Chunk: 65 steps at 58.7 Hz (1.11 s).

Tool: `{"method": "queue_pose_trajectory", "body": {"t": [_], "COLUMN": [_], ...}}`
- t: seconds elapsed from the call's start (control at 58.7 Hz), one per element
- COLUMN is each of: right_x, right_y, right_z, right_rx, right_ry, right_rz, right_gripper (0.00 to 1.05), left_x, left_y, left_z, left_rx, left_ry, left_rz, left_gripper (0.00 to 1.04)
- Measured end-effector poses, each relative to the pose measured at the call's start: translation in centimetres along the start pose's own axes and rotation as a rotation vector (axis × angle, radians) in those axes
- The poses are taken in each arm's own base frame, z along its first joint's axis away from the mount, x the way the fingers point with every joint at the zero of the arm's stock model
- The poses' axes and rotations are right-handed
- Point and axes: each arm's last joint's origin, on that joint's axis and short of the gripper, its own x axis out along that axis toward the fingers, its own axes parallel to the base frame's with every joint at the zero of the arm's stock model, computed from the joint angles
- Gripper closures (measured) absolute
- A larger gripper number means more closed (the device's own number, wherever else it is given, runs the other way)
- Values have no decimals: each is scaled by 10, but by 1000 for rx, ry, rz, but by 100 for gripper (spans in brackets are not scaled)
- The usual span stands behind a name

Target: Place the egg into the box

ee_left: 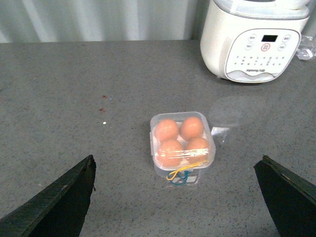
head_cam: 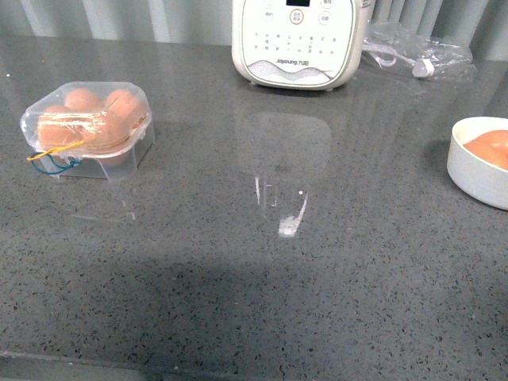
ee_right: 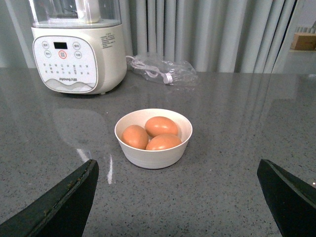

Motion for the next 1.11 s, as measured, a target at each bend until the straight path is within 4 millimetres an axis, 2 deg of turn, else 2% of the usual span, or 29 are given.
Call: {"method": "queue_pose_trajectory", "body": {"t": [0.204, 0.443, 0.528, 0.596, 0.664, 0.937, 0.971, 1.107], "right_x": [0, 0, 0, 0, 0, 0, 0, 0], "right_y": [0, 0, 0, 0, 0, 0, 0, 0], "right_z": [0, 0, 0, 0, 0, 0, 0, 0], "right_rx": [0, 0, 0, 0, 0, 0, 0, 0], "right_ry": [0, 0, 0, 0, 0, 0, 0, 0], "right_rz": [0, 0, 0, 0, 0, 0, 0, 0], "right_gripper": [7, 7, 7, 7, 7, 7, 7, 7], "left_x": [-11, -13, -13, -15, -16, -17, -17, -19], "left_y": [5, 5, -1, -6, -12, -25, -28, -37], "left_z": [-8, -13, -28, -38, -55, -91, -94, -109], "left_rx": [17, 26, -7, -25, -44, -62, -67, -67], "left_ry": [12, 10, -159, -206, -214, -197, -198, -201], "left_rz": [23, 38, 113, 113, 107, 103, 120, 94], "left_gripper": [7, 8, 26, 37, 53, 97, 102, 101]}}
